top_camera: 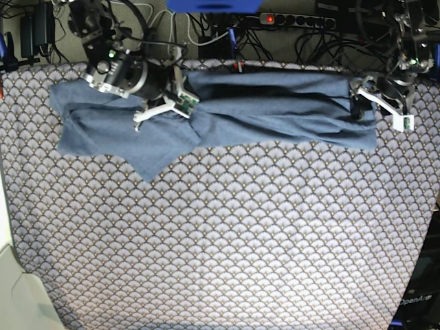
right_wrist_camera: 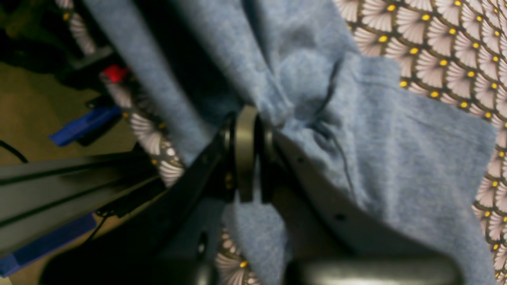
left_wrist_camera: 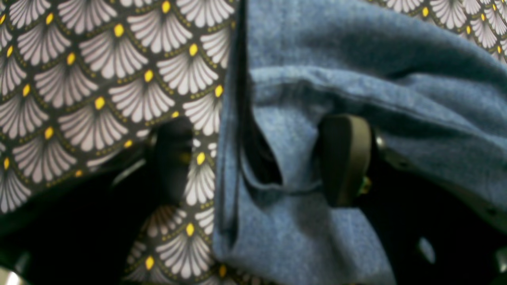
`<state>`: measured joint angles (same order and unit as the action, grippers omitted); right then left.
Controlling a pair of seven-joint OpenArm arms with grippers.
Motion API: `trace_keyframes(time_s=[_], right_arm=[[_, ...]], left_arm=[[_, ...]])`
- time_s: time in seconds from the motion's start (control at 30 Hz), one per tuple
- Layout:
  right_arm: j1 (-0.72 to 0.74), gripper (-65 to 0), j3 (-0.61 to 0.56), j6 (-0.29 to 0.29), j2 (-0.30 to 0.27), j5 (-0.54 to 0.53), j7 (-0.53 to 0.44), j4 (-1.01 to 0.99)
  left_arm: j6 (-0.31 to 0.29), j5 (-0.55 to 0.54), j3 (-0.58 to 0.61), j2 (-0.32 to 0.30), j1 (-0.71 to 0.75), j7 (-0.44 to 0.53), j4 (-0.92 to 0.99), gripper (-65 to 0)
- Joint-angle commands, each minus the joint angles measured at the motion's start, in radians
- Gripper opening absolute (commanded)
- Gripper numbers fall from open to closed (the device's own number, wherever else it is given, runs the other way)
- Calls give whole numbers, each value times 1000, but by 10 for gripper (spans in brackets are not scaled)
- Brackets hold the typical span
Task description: Fold the T-shirt properly
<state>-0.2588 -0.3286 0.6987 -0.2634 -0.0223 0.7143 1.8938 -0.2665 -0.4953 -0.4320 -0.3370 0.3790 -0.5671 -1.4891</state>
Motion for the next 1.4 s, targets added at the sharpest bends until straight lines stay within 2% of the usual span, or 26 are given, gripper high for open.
trace_keyframes(time_s=[0.0,0.43,0.57,0.67,0.77,0.93,1.13,1.27,1.37], right_arm=[[6,-650,3,-1,-1,-6,-17,20],[5,-641,0,-1,-1,-6,-17,19],[-1,-550,-10,-1,-9,-6,-14,20],[8,-478,-66,-1,-43,-6,34,22],[34,-442,-91,-1,-44,-6,63,22],[69,-440,-82,-1,-40,-6,74,23],[145,-440,-42,-1,-63,-5,74,23],[230,-440,23,-1,-61,-5,74,5],[326,-439,53,-1,-61,-6,67,-79]], left_arm=[[0,1,-6,-10,4,-15,-5,-164],[0,1,-6,-7,4,-15,-5,-164],[0,1,-6,-9,4,-15,-6,-164],[0,1,-6,-9,4,-15,-9,-164],[0,-1,-6,-10,4,-15,-11,-164],[0,-1,-8,-7,4,-15,-12,-164],[0,-1,-8,-7,4,-15,-9,-164],[0,-1,-8,-7,4,-15,-3,-164],[2,-1,-8,-6,4,-15,-3,-164]])
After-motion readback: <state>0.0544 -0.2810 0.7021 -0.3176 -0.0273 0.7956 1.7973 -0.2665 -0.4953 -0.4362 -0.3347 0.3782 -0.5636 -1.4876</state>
